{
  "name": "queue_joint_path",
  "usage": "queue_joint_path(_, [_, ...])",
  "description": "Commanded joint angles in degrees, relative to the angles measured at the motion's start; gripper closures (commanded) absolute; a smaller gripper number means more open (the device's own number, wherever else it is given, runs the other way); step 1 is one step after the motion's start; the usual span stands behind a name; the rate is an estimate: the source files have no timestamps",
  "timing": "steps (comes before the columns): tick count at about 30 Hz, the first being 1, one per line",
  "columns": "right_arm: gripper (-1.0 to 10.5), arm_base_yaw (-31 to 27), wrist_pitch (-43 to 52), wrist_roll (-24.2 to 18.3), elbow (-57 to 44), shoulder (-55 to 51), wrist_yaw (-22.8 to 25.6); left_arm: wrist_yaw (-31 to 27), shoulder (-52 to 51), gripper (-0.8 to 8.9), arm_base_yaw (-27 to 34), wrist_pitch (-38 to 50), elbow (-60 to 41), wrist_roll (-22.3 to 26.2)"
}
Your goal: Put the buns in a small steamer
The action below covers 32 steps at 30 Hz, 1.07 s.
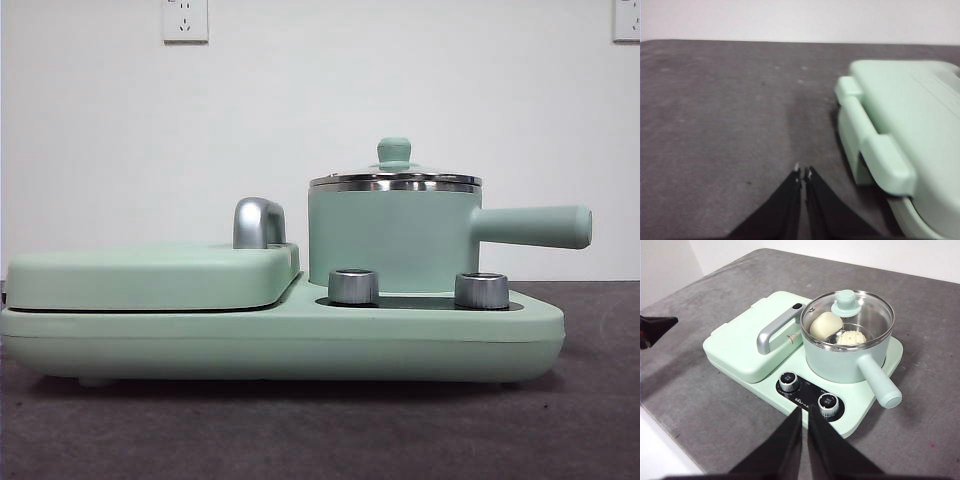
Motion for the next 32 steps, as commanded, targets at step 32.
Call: queue_joint_path(32, [9.3, 0.6, 0.6, -0.6, 0.5, 0.1, 0.0, -3.1, -0.1, 7.94, 1.7, 1.8, -2.0, -2.1])
